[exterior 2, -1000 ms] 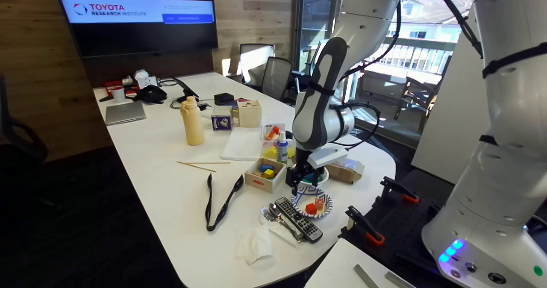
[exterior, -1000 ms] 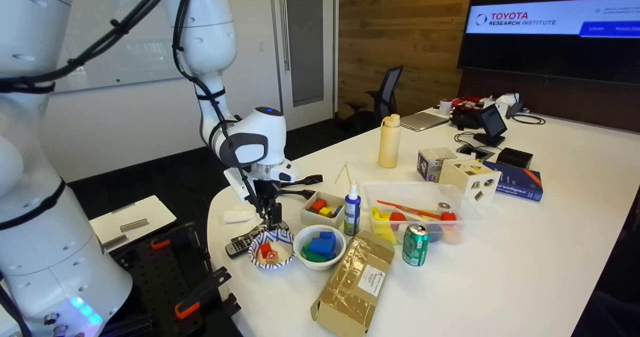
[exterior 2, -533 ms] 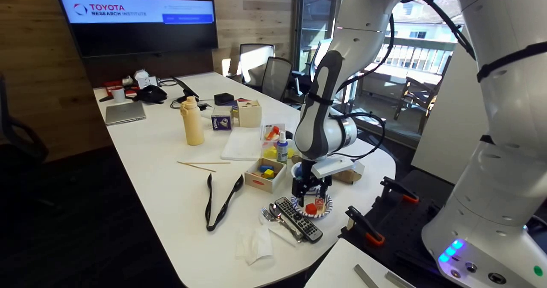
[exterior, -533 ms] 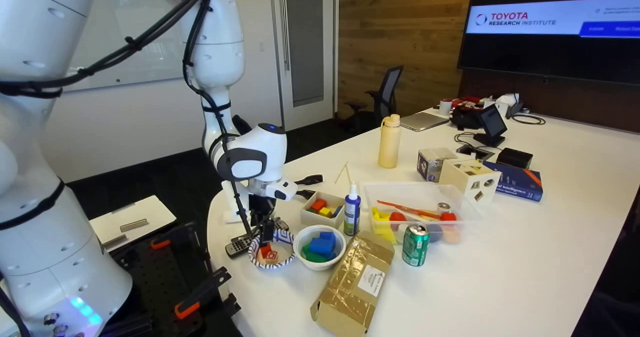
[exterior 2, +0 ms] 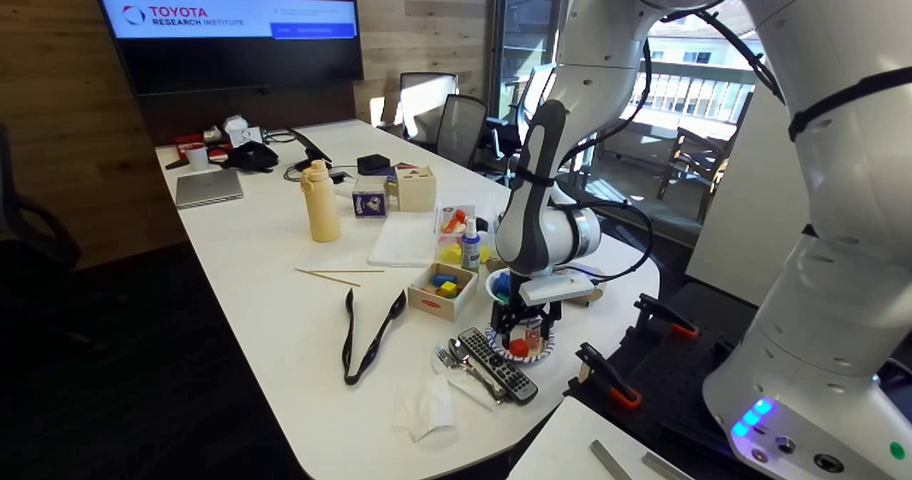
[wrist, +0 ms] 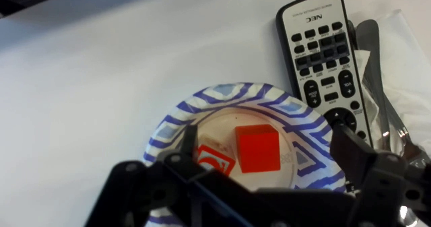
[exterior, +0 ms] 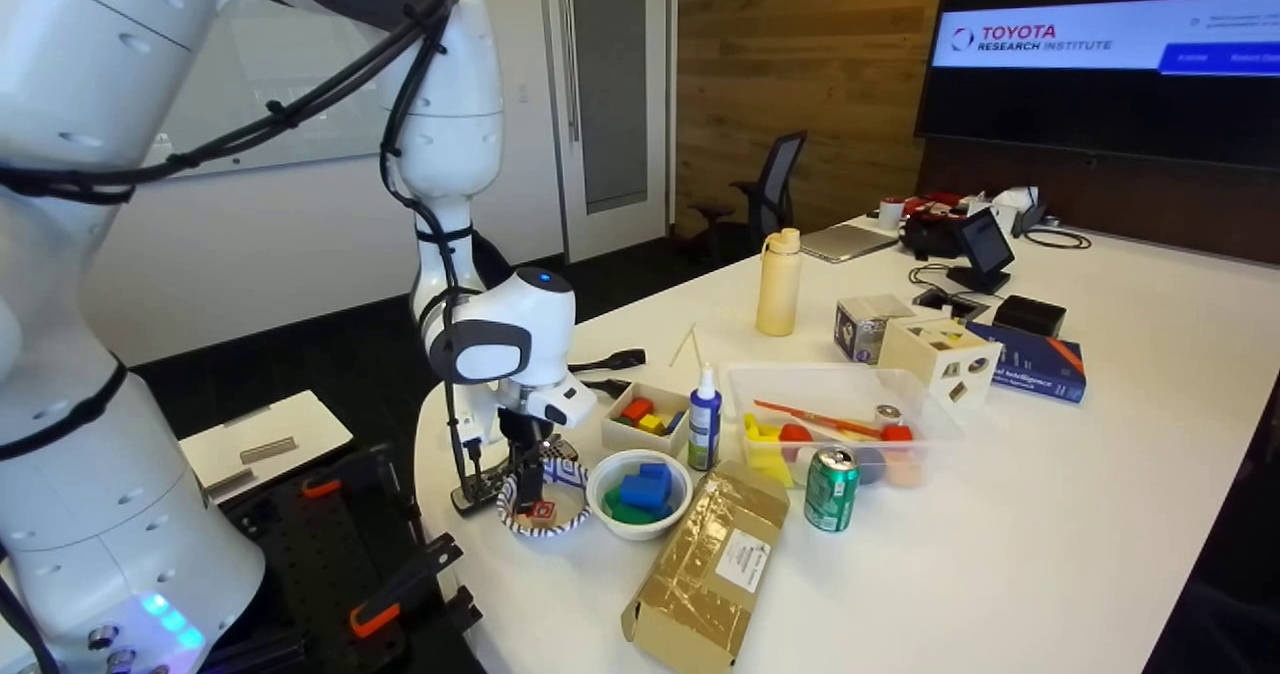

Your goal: Place the objects from the black and white bowl in the box.

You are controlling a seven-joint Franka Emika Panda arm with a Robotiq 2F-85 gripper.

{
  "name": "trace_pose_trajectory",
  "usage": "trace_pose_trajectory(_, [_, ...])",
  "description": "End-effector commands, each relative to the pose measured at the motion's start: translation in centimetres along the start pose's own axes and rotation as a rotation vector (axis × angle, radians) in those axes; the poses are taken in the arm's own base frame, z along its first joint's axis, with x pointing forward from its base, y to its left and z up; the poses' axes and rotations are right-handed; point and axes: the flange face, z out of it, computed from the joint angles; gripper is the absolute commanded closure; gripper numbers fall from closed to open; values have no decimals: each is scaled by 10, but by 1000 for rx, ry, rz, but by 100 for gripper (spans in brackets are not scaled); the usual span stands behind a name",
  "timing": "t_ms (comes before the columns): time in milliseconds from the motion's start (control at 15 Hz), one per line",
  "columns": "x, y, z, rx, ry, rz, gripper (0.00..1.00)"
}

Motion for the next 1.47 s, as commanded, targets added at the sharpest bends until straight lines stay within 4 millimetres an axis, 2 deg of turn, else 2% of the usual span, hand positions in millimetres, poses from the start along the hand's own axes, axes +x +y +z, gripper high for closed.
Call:
trace_pose_trajectory(0, [-2,6,4,12,56,106,0])
trace_pose_trajectory(533, [-17,7,18,14,123,283,0])
trace_pose_trajectory(867, [-20,0,23,13,136,334,0])
trace_pose_trajectory(933, [-20,-2,23,11,138,339,3])
trace_pose_trajectory(1000, [-20,-4,22,10,141,338,26])
trace_pose_trajectory(1133, [-20,-8,21,7,143,340,31])
trace_pose_trajectory(1400, [-22,-13,21,4,143,333,63])
